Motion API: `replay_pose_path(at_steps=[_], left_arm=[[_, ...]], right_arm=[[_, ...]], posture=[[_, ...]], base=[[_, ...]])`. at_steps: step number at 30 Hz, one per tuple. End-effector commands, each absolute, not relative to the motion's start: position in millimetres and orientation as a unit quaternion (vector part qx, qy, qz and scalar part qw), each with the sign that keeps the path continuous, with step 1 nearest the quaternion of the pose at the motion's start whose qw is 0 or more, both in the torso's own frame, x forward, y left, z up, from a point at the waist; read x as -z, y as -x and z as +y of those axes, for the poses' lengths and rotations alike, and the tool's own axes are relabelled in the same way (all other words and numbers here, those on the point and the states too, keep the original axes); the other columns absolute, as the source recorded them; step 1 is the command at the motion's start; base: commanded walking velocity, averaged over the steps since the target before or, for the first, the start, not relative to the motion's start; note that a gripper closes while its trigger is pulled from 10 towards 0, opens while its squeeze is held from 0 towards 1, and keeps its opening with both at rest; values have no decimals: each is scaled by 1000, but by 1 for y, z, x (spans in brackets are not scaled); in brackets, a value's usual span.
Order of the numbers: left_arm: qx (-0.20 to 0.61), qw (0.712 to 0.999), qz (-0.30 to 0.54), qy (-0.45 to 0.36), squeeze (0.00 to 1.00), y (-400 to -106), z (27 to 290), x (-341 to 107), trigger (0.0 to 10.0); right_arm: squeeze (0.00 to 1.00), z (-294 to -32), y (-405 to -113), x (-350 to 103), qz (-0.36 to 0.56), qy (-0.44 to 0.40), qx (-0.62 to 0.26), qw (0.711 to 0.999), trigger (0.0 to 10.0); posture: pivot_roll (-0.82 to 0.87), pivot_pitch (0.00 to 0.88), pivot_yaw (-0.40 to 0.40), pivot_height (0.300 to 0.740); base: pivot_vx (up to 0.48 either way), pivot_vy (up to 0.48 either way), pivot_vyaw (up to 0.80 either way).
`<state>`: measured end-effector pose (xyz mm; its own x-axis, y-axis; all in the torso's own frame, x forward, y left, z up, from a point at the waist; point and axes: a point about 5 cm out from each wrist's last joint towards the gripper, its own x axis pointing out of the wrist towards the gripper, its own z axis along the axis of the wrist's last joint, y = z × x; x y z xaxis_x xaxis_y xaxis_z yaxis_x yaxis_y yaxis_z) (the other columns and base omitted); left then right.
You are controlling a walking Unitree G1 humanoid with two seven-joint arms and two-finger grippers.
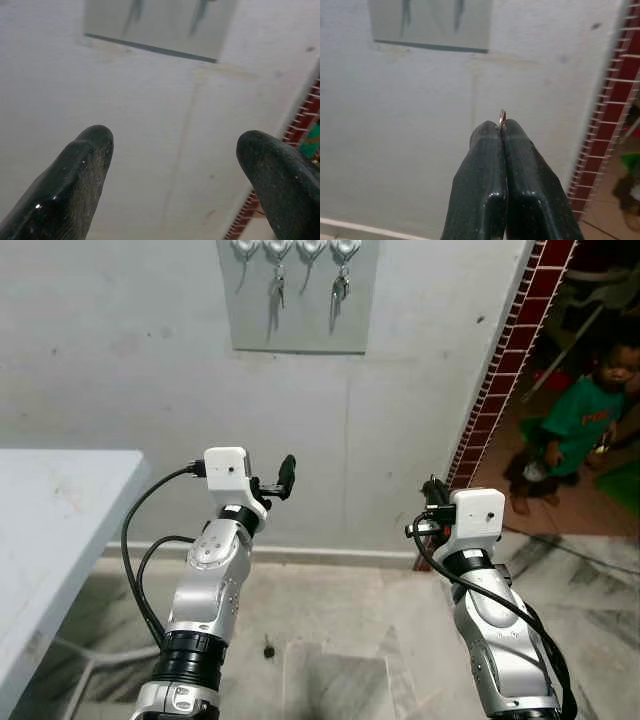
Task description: Hang keys on a hook
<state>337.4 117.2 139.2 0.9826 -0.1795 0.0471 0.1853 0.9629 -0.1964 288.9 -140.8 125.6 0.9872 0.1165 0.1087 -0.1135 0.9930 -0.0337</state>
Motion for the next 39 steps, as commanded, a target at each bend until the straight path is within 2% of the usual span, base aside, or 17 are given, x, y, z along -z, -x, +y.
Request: replay_pose_path(at_steps=[1,21,39], left_arm=[[82,992,-18,97,0,-338,124,-142,10000],[79,991,-17,107,0,-339,123,-142,10000],[83,990,-17,109,0,-340,120,-142,10000]], right_arm=[[0,-135,-290,-130,-64,12,-67,996,10000],[0,-136,-290,-130,-62,15,-73,995,10000],[0,-134,-290,-129,-61,18,-80,995,10000]], posture=[[-71,46,15,732],[-74,38,10,732],[-79,18,10,732]], base=[[356,0,0],[342,0,0],[435,0,0]])
